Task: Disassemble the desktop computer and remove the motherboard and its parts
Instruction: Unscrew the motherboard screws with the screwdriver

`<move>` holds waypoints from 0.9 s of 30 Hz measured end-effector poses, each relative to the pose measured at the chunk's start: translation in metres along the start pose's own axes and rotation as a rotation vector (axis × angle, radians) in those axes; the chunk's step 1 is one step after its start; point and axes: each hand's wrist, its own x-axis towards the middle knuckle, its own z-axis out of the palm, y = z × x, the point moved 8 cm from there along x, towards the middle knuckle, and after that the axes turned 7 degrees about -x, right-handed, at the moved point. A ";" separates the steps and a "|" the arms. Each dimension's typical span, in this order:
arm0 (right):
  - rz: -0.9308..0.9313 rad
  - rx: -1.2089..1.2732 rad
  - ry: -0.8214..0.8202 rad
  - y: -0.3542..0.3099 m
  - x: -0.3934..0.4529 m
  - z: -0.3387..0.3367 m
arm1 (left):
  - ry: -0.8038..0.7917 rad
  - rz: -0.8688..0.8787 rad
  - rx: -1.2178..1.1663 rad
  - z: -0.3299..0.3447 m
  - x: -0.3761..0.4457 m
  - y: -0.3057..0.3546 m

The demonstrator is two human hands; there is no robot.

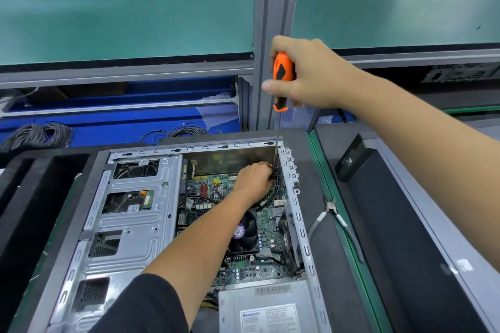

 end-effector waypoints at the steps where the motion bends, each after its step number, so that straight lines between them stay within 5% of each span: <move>1: 0.006 -0.016 -0.005 0.000 0.000 -0.001 | 0.002 0.004 -0.006 0.000 0.001 -0.001; 6: 0.047 -0.170 -0.099 -0.001 0.008 -0.005 | -0.004 -0.012 -0.028 0.000 -0.002 -0.001; 16: 0.026 -0.031 -0.418 -0.010 0.014 0.003 | 0.007 -0.096 -0.312 -0.007 -0.009 -0.022; 20: 0.076 0.038 -0.373 -0.015 0.012 0.008 | -0.007 -0.142 -0.339 -0.006 -0.010 -0.025; 27: 0.130 -0.273 -0.377 -0.005 0.008 0.004 | -0.058 -0.128 -0.250 -0.003 -0.010 -0.011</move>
